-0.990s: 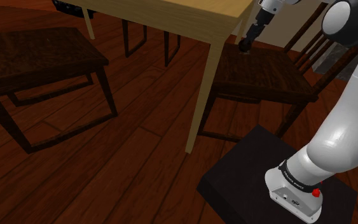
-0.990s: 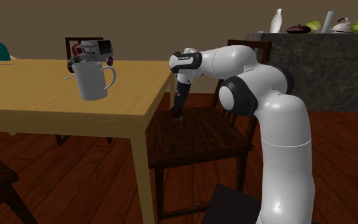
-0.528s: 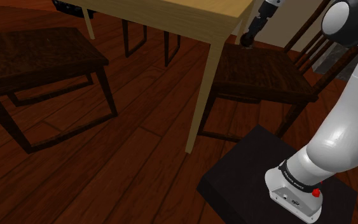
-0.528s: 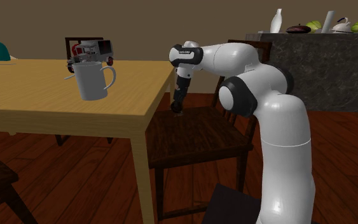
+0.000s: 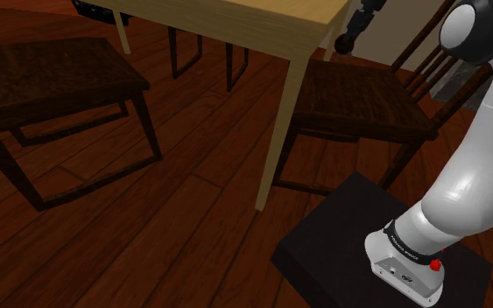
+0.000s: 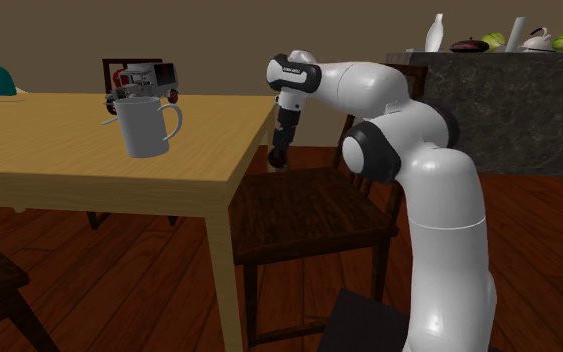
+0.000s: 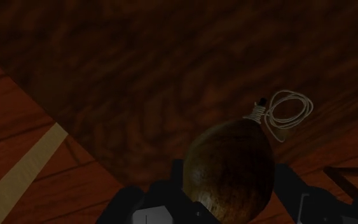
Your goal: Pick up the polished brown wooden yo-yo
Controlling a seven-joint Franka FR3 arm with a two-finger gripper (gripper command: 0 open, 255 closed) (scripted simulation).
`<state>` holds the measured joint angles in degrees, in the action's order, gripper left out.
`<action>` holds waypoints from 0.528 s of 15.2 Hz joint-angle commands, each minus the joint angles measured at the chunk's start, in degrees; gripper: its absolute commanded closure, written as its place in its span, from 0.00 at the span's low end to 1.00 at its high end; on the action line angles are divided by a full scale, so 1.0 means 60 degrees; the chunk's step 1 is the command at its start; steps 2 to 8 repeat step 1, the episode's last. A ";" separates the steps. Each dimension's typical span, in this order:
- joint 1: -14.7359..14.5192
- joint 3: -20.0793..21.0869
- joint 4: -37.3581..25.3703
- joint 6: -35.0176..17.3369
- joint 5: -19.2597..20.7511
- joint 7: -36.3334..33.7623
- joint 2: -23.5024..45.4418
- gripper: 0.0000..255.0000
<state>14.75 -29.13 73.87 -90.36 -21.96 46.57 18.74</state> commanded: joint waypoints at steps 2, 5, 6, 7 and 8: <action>0.0033 -0.0001 -0.0137 0.0104 -0.0019 -0.0009 0.0041 1.00; 0.0033 -0.0001 -0.0137 0.0104 -0.0019 -0.0009 0.0041 1.00; 0.0033 -0.0001 -0.0137 0.0104 -0.0019 -0.0009 0.0041 1.00; 0.0033 -0.0001 -0.0137 0.0104 -0.0019 -0.0009 0.0041 1.00; 0.0033 -0.0001 -0.0137 0.0104 -0.0019 -0.0009 0.0041 1.00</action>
